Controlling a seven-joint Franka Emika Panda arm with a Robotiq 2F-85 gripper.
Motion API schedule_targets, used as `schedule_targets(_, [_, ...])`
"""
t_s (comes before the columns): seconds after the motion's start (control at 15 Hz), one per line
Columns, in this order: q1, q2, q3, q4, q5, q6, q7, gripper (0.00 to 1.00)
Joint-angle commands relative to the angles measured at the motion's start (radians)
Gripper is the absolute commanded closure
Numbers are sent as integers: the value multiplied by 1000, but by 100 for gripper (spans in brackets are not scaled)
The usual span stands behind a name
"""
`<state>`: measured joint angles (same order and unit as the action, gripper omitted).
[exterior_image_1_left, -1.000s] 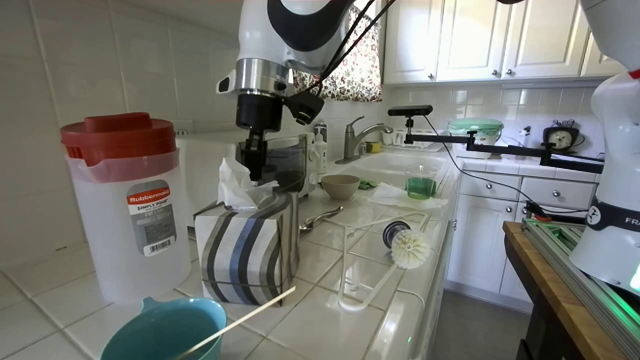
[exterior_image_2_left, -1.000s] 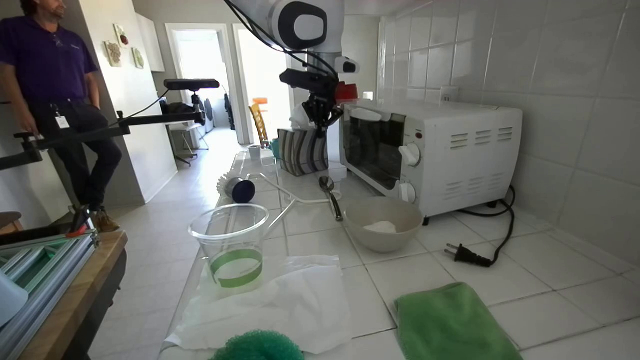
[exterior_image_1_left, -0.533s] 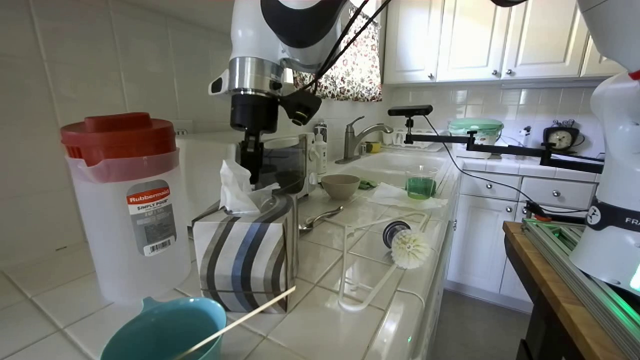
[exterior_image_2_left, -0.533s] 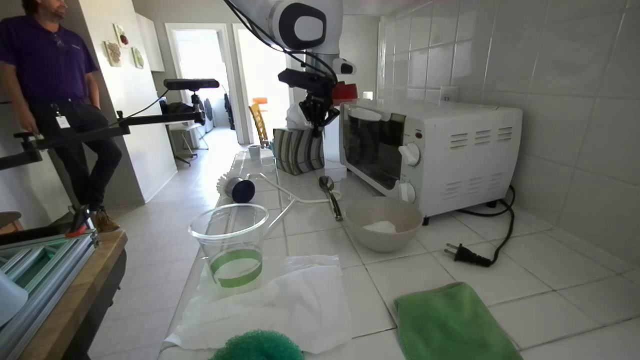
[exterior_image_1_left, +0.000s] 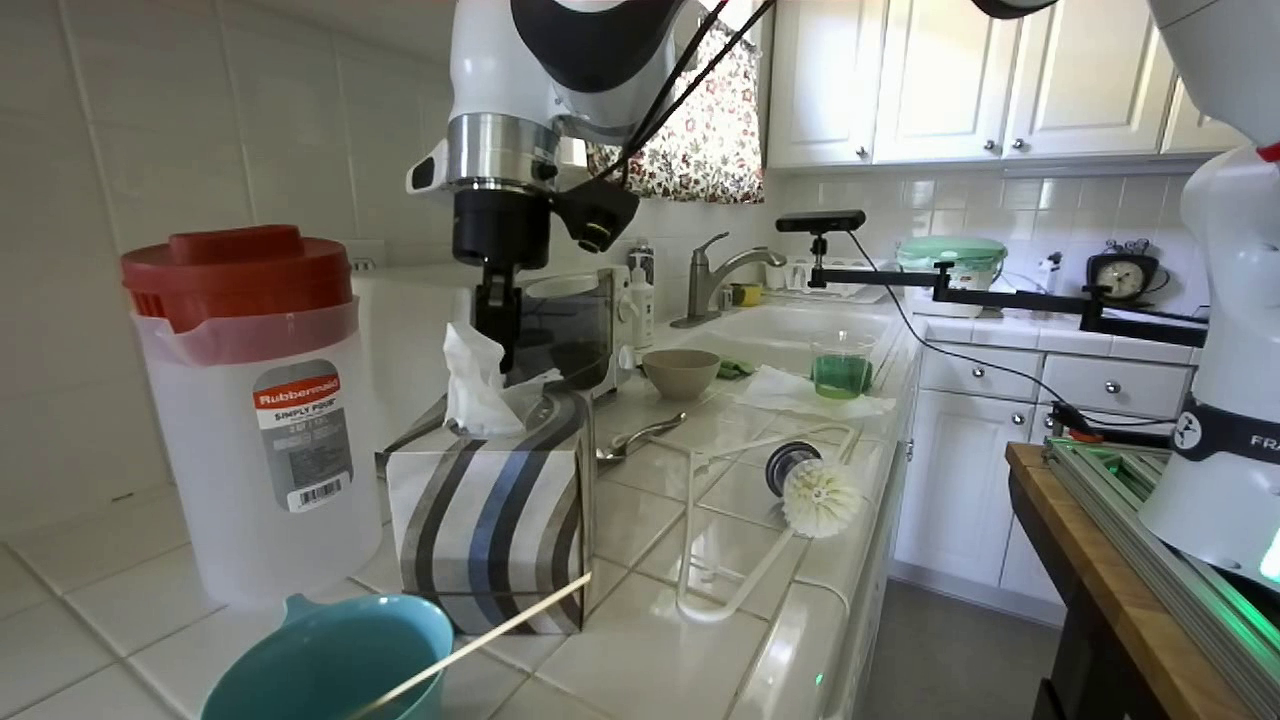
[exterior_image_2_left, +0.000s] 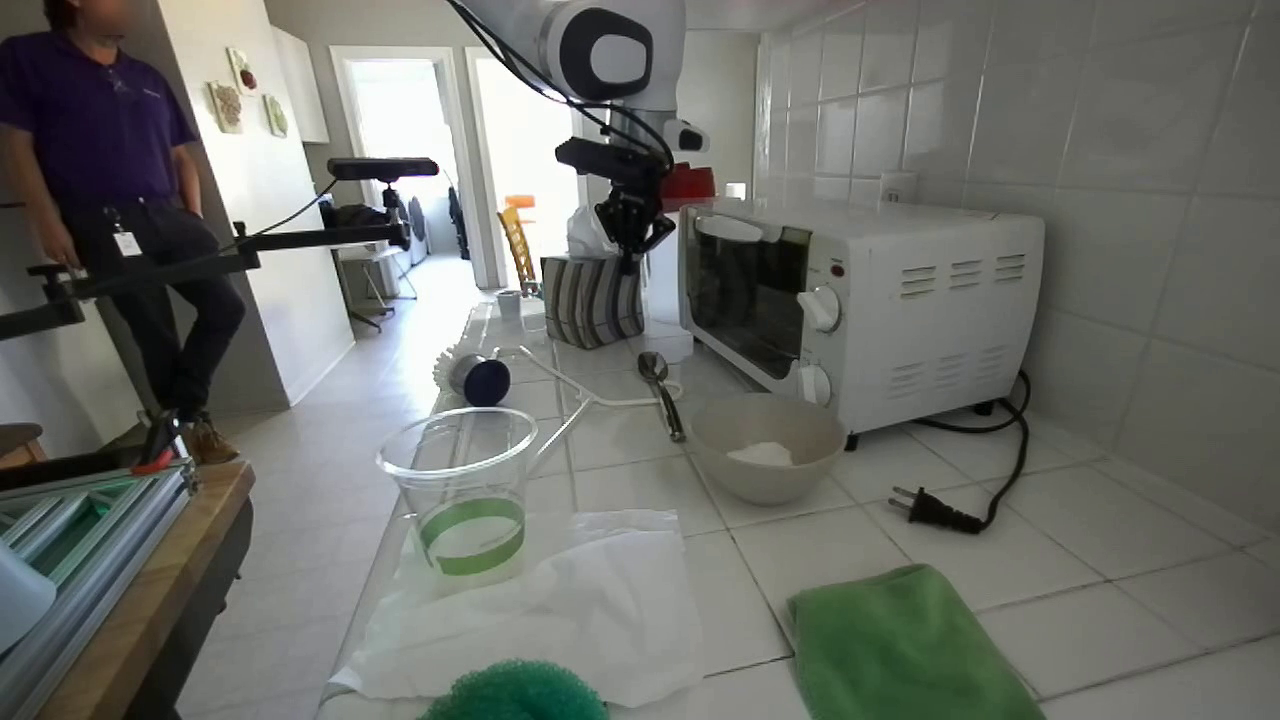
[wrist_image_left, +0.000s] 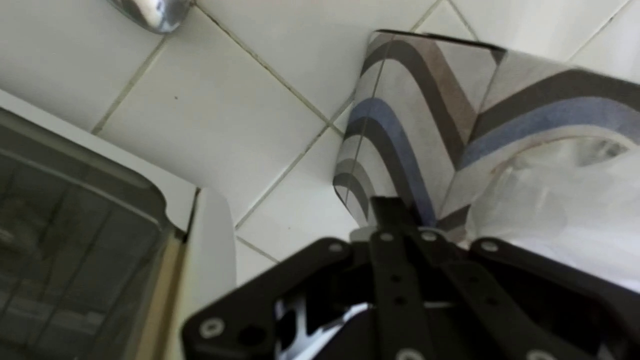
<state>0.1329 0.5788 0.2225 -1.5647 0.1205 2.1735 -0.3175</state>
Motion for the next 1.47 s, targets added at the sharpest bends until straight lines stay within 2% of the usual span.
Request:
schedule_targets(0.0, [4,30,6,54,-15,-45,-30,100])
schedule_targets(0.4, [19,-3,-15,32,-39,-67,18,100])
schedule_targets(0.6, [19,-77,-22,-24,-49,-83,52,100])
schedule_targets(1.13, [7,-237,-39,-170,-27,-221,165,100])
schedule_targets(1.4, [12,-317,-64,-260,-46,-202,228,100])
